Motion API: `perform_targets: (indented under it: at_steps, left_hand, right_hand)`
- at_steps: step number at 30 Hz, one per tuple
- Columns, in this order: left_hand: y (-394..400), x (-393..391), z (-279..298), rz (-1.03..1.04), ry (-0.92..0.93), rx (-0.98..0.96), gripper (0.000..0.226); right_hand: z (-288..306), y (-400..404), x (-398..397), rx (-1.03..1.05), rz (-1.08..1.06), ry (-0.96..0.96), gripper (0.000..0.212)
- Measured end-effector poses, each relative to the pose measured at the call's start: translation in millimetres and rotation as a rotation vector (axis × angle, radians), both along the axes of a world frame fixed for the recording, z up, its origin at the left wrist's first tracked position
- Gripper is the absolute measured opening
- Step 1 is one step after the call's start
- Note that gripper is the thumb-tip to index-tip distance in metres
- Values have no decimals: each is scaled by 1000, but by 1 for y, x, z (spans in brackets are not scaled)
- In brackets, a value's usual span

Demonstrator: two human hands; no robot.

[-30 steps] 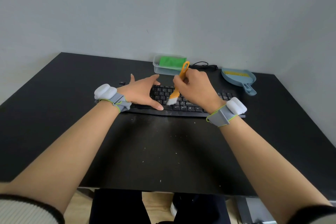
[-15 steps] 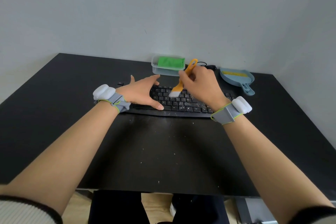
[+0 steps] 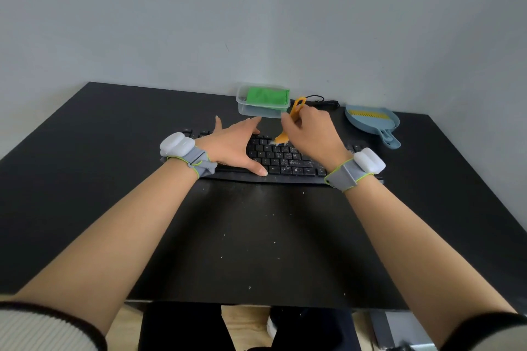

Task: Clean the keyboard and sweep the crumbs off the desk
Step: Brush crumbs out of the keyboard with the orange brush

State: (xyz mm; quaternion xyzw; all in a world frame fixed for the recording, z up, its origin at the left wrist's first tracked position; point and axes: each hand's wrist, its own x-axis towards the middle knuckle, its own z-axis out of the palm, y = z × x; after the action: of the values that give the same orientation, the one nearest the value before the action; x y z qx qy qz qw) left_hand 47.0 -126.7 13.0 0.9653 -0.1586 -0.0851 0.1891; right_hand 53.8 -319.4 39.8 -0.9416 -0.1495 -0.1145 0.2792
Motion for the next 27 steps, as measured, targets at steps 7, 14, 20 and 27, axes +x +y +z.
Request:
perform_targets:
  at_steps: [7,14,20,27]
  left_hand:
    - [1,0,0,6,12,0,128]
    - [5,2,-1,1,-12,10,129]
    - [11,3,0,21,-11,6,124]
    - [18,3,2,44,-12,11,122]
  right_hand:
    - [15,-4,-2,104,-16,-46,41]
    - [3,3,-5,23,4,-16,44]
    - [14,3,-16,36,58,21,45]
    - [8,1,-18,32,54,-12,39]
